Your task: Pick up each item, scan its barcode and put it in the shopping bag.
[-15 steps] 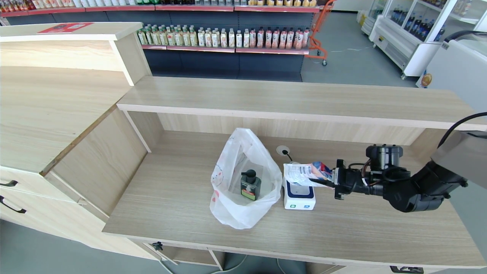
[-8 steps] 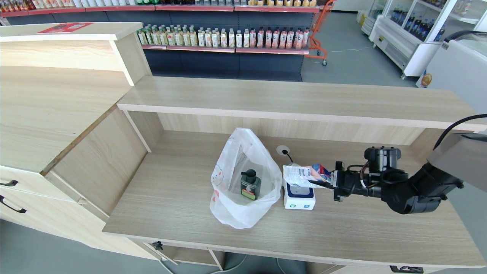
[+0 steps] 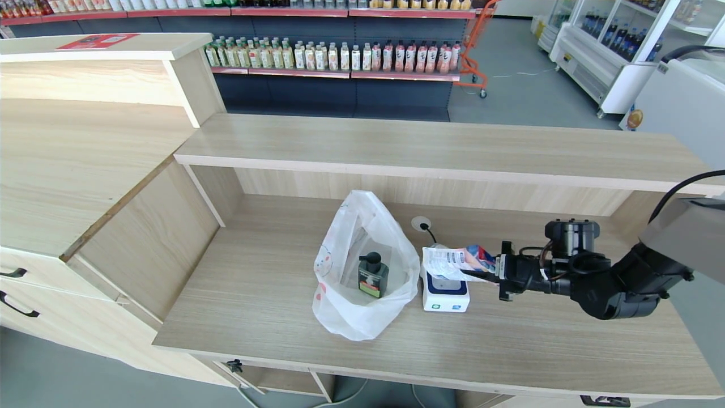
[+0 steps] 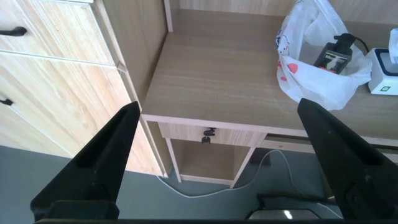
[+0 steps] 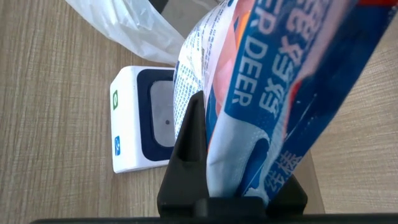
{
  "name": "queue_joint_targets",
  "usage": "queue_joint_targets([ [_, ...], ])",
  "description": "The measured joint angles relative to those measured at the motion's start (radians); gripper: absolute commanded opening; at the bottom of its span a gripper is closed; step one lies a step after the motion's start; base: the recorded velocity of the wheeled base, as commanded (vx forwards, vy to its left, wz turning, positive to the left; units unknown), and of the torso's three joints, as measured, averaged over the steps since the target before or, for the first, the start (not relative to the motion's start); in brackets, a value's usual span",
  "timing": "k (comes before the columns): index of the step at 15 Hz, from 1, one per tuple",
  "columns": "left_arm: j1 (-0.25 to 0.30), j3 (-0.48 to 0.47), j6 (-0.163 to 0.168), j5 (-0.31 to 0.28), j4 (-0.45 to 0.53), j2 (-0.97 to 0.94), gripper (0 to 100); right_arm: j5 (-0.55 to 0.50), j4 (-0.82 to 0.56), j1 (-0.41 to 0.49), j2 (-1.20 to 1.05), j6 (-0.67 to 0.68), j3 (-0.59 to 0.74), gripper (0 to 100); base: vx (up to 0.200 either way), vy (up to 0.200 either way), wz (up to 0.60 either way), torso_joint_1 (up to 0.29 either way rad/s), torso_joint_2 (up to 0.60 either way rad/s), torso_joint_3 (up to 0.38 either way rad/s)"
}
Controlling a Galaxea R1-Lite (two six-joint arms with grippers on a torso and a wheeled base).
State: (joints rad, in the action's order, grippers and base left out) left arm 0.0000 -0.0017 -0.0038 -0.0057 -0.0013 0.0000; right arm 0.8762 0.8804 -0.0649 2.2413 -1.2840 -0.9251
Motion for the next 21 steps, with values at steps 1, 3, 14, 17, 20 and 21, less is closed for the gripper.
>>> queue_joint_targets([
  [1,0.000,0.000,0.000,0.000,0.000,0.000,100,0.001,0.000,0.001,-0.001,0.002,0.003,0,0.000,0.000,0.00,0.000,0.00,0.000],
  [3,0.000,0.000,0.000,0.000,0.000,0.000,100,0.003,0.002,0.001,-0.013,0.063,0.009,0,0.000,0.000,0.00,0.000,0.00,0.000],
  [14,0.000,0.000,0.000,0.000,0.000,0.000,100,-0.175,0.003,0.015,-0.442,1.024,0.383,0,0.000,0.000,0.00,0.000,0.00,0.000],
  [17,0.000,0.000,0.000,0.000,0.000,0.000,100,-0.175,0.004,0.047,-0.466,1.036,0.431,0,0.000,0.000,0.00,0.000,0.00,0.000],
  [20,0.000,0.000,0.004,0.000,0.000,0.000,100,-0.173,0.005,0.096,-0.479,1.054,0.449,0,0.000,0.000,0.00,0.000,0.00,0.000],
  [21,0.000,0.000,0.004,0.000,0.000,0.000,100,-0.173,0.004,0.110,-0.482,1.069,0.450,0,0.000,0.200,0.00,0.007,0.01,0.002],
])
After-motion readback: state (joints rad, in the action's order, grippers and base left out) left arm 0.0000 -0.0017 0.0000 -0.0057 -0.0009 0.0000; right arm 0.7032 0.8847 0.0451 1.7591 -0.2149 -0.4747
